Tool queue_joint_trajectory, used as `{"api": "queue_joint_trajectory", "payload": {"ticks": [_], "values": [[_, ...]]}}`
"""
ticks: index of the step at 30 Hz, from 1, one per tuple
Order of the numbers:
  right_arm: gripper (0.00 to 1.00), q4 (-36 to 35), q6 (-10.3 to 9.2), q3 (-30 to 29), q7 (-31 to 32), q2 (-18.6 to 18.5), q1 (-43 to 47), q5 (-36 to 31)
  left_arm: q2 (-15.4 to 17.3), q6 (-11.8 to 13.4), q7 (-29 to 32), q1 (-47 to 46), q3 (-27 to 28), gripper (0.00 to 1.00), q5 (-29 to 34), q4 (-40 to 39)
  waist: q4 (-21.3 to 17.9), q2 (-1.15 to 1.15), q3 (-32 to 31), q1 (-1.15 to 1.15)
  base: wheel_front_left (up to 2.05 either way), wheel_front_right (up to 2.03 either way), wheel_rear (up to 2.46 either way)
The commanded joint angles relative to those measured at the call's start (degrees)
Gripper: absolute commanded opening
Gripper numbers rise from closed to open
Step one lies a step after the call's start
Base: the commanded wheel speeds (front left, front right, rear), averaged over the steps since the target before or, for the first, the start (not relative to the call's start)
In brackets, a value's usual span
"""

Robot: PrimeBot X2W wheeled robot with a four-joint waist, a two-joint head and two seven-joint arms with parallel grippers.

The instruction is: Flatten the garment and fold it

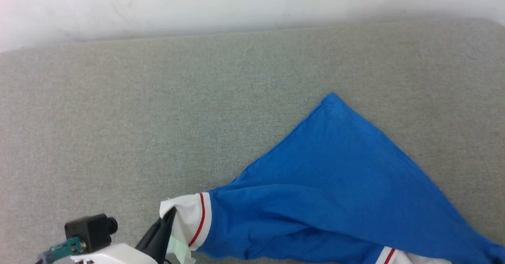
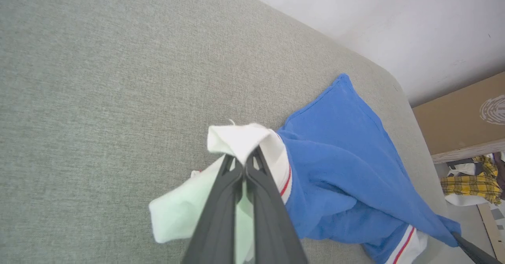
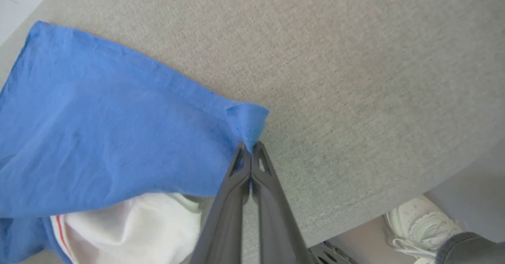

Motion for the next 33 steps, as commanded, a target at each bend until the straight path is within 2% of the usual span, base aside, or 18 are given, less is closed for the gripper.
{"api": "queue_joint_trajectory", "payload": {"ticks": [1, 4, 5, 6, 7, 9, 12, 17, 21, 23, 27, 33], "values": [[0.00, 1.49, -0.04, 1.17, -1.89, 0.07, -0.29, 0.06, 0.31, 0.39, 0.12, 0.75, -0.22, 0.00, 0.76, 0.01, -0.96, 0.00, -1.59, 0.01, 0.00, 0.00, 0.00], [0.00, 6.76, -0.04, 4.66, -6.47, 0.08, -1.19, -2.60, 0.27, 0.26, 0.30, 0.88, -0.99, 0.00, 0.96, 0.40, -1.13, 0.00, -2.48, 0.01, 0.00, 0.00, 0.00], [0.07, 8.13, -0.04, 5.34, -7.61, 0.08, -1.84, -3.70, 0.39, 0.15, 0.30, 0.73, -1.25, 0.00, 1.26, 0.62, -1.13, 0.00, -2.75, 0.01, 0.00, 0.00, 0.00], [0.48, 8.87, -0.04, 6.17, -8.19, 0.08, -2.43, -4.95, 0.43, 0.03, 0.21, 0.48, -1.52, 0.00, 1.57, 0.86, -1.04, 0.00, -3.03, 0.01, 0.00, 0.00, 0.00], [1.00, 8.87, -0.04, 6.79, -8.64, 0.08, -3.11, -5.77, 0.49, -0.07, 0.10, 0.12, -1.79, 0.00, 1.97, 1.17, -0.87, 0.00, -3.32, 0.01, 0.00, 0.00, 0.00], [1.00, 7.32, -0.04, 6.69, -9.17, 0.08, -4.29, -6.95, 0.91, -0.37, -0.10, -0.74, -2.40, 0.00, 3.16, 1.77, -0.44, 0.00, -3.69, 0.01, 0.00, 0.00, 0.00], [1.00, 1.17, -0.04, 5.81, -7.36, -0.61, -5.97, -9.79, 1.72, -1.09, -0.58, -2.51, -3.49, 0.00, 5.40, 2.42, 0.55, 0.00, -3.48, 0.01, 0.00, 0.00, 0.00], [1.00, -12.08, -0.04, 5.08, -0.98, -4.16, -13.07, -11.18, 2.21, -2.64, -1.88, -6.24, -5.42, 0.00, 8.49, 2.78, 2.49, 0.00, -1.52, 0.01, 0.00, 0.00, 0.00], [1.00, -16.10, -0.04, 7.98, 4.33, -6.72, -22.39, -11.69, 1.64, -4.05, -3.39, -9.67, -6.73, 0.00, 9.89, 2.83, 4.43, 0.00, 1.47, 0.01, 0.00, 0.00, 0.00], [1.00, -14.72, -0.04, 10.83, 6.37, -8.12, -27.55, -12.18, 1.41, -4.79, -4.07, -11.45, -7.24, 0.00, 10.45, 3.20, 5.43, 0.00, 3.20, 0.01, 0.00, 0.00, 0.00], [1.00, -7.67, -0.04, 16.32, 10.43, -9.56, -36.60, -12.80, 0.55, -6.12, -5.44, -14.71, -8.27, 0.00, 11.11, 4.75, 7.30, 0.00, 6.55, 0.01, 0.00, 0.00, 0.00], [1.00, 3.74, -0.04, 22.18, 16.97, -12.20, -44.82, -14.52, -1.51, -7.94, -5.82, -18.92, -10.53, 0.00, 10.67, 6.84, 10.65, 0.00, 11.03, 0.01, 0.00, 0.00, 0.00]]}}
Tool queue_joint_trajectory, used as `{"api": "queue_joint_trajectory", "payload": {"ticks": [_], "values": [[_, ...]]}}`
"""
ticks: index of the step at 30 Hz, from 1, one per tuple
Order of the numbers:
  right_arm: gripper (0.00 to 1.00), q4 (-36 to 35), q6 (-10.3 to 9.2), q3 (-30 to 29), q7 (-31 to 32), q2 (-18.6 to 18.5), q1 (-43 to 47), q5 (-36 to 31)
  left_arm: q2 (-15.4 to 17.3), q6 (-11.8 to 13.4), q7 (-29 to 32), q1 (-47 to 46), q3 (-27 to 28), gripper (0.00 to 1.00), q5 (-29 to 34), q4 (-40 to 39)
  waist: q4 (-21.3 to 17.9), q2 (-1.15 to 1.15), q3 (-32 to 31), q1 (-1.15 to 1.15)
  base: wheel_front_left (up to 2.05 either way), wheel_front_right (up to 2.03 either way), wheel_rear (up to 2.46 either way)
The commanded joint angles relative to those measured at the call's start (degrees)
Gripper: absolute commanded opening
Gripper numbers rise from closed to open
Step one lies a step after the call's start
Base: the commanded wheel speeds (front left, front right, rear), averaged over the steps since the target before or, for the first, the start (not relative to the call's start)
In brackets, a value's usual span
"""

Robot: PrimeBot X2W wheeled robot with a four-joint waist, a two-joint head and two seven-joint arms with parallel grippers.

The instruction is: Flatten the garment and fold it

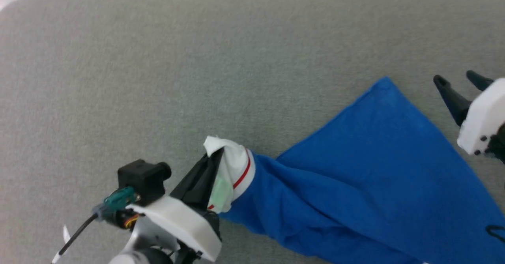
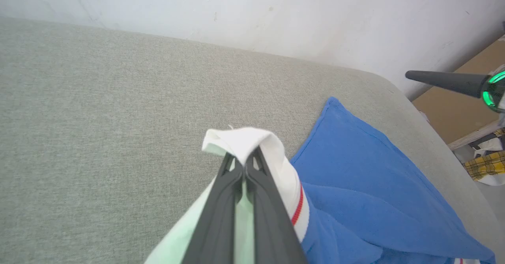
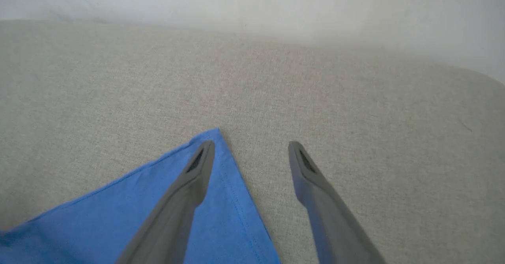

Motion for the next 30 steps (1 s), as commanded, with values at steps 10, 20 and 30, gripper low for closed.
{"api": "queue_joint_trajectory", "payload": {"ticks": [10, 20, 30], "values": [[1.00, 9.83, -0.04, 5.31, 4.65, -2.71, -2.92, 1.27, -2.49, -1.80, -0.47, -4.56, -2.17, 0.00, -0.64, 2.68, 7.49, 0.00, 7.21, -0.02, 0.00, 0.00, 0.00], [0.00, 10.95, -0.04, 6.39, 10.65, -3.68, -1.53, 1.00, -3.32, -1.24, -0.79, -4.28, -1.64, 0.00, -2.21, 3.54, 7.99, 0.00, 7.27, -0.02, 0.00, 0.00, 0.00], [0.00, 6.87, -0.04, 4.21, -5.48, -2.15, -3.52, 1.72, -1.48, 0.44, -3.22, -3.60, 2.86, 0.00, -2.15, 4.13, 3.14, 0.00, 0.27, -0.02, 0.00, 0.00, 0.00]]}}
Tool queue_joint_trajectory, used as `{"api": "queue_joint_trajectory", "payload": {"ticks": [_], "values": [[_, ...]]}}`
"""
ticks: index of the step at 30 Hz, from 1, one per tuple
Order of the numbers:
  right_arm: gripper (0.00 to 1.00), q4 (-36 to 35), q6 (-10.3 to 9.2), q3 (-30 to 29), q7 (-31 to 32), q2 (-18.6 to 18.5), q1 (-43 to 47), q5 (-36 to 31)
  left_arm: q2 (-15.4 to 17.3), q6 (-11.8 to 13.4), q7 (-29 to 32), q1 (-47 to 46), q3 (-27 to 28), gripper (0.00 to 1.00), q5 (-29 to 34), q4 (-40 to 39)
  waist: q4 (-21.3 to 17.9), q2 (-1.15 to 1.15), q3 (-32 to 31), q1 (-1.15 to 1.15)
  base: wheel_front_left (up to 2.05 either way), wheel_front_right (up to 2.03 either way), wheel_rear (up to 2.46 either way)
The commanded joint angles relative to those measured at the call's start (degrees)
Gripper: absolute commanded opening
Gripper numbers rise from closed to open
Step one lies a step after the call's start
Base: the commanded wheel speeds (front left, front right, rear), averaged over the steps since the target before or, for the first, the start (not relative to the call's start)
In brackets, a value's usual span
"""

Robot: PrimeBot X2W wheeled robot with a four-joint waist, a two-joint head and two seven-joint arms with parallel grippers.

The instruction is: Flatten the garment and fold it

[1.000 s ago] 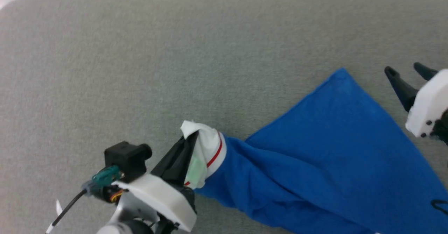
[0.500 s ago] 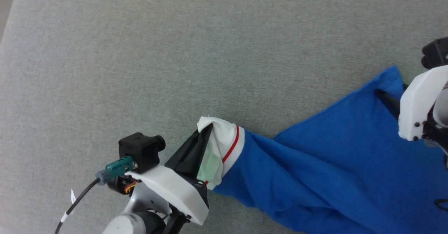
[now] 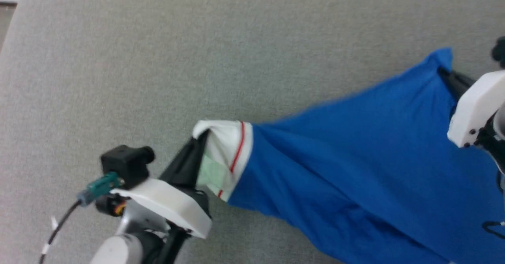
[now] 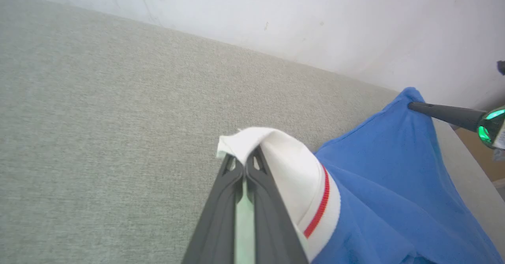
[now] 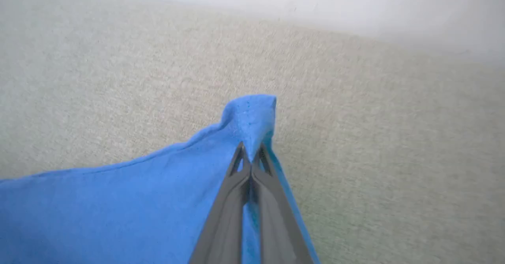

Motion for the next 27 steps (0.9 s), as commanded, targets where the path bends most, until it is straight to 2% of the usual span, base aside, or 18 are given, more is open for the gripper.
{"api": "queue_joint_trajectory", "payload": {"ticks": [1, 7, 10, 16, 21, 27], "values": [[0.00, -1.02, -0.04, -0.94, -2.73, 0.61, -0.34, 0.29, 1.10, 0.71, -0.48, -0.14, 1.29, 0.00, 0.60, -0.29, -3.45, 0.00, -4.99, 0.00, 0.00, 0.00, 0.00], [0.00, -4.31, -0.04, -3.65, -8.61, 1.85, -1.26, 0.16, 4.11, 1.48, 0.74, -3.34, 4.25, 0.00, 2.05, -1.08, -6.71, 0.00, -11.15, 0.00, 0.00, 0.00, 0.00], [0.00, -5.86, -0.04, -4.38, -10.42, 1.97, -3.24, -0.03, 6.34, 0.77, 2.60, -8.28, 4.98, 0.00, 3.47, -1.15, -8.40, 0.00, -14.33, 0.00, 0.00, 0.00, 0.00], [0.00, -5.87, -0.04, -3.69, -11.10, 2.58, -9.74, -0.10, 9.47, -2.79, 6.84, -23.81, 5.43, 0.00, 4.81, 2.76, -11.20, 0.00, -18.93, 0.00, 0.00, 0.00, 0.00], [0.00, -3.14, -0.04, -1.03, -10.30, 2.60, -16.49, -0.36, 10.16, -6.32, 9.12, -36.96, 5.65, 0.00, 3.80, 9.40, -13.43, 0.00, -20.84, 0.00, 0.00, 0.00, 0.00], [0.00, 3.75, -0.04, 1.92, -9.90, 3.10, -25.42, -1.53, 10.19, -11.51, 11.14, -48.78, 4.32, 0.00, 2.00, 19.93, -15.83, 0.00, -20.71, 0.00, 0.00, 0.00, 0.00]]}}
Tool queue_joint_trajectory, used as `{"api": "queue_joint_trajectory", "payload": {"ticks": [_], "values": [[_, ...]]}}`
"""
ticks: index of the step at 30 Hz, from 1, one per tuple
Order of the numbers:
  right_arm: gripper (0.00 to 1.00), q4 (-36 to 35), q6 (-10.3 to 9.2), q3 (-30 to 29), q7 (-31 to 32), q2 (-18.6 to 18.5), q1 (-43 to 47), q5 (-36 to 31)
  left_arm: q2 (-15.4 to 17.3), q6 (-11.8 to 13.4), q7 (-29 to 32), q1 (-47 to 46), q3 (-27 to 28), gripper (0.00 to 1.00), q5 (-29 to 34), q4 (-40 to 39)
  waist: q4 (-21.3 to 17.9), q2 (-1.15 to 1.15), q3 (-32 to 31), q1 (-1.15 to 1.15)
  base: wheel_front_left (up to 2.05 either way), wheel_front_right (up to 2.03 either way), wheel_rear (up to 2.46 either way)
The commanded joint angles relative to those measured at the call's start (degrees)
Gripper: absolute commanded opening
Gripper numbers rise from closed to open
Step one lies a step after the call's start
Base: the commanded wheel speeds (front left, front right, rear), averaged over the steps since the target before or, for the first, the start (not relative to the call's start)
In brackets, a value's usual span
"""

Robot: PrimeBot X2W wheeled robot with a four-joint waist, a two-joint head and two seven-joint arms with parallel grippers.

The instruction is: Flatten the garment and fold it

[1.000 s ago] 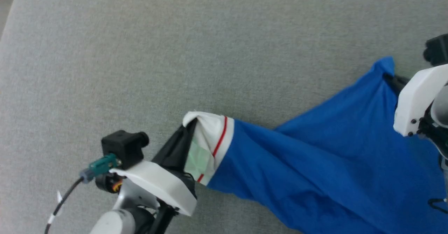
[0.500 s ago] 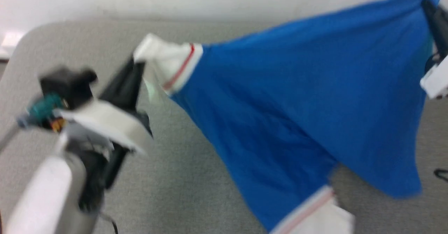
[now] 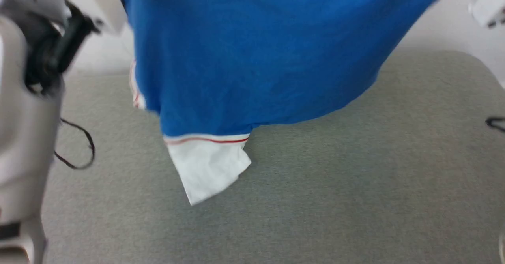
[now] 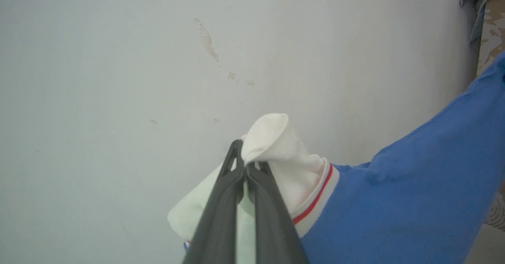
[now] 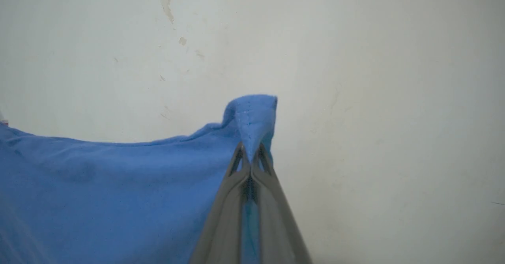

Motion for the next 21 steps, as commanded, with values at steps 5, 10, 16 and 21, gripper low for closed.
{"api": "queue_joint_trajectory", "payload": {"ticks": [5, 10, 16, 21], "values": [[0.00, 6.99, -0.04, 1.79, -0.15, 0.47, -9.16, -3.16, 1.74, -1.57, 1.27, -9.78, -1.06, 0.00, 2.43, 8.47, -3.79, -0.01, 2.08, 0.01, 0.00, 0.00, 0.00], [0.00, 13.50, -0.04, 3.08, -1.15, 0.47, -16.21, -5.33, 1.70, -0.68, 0.68, -19.30, -0.95, 0.00, 5.07, 14.48, -4.75, -0.01, 6.51, 0.01, 0.00, 0.00, 0.00], [0.00, 17.97, -0.04, 3.52, -3.23, 0.79, -23.11, -6.98, 0.73, 0.32, -0.56, -28.81, -1.92, 0.00, 8.14, 18.99, -4.88, -0.01, 13.66, 0.01, 0.00, 0.00, 0.00], [0.00, 20.86, -0.04, 2.43, -6.31, 0.99, -29.00, -8.92, 0.40, 2.35, -4.32, -35.04, -2.51, 0.00, 11.75, 21.01, -4.10, -0.01, 19.82, 0.01, 0.00, 0.00, 0.00]]}}
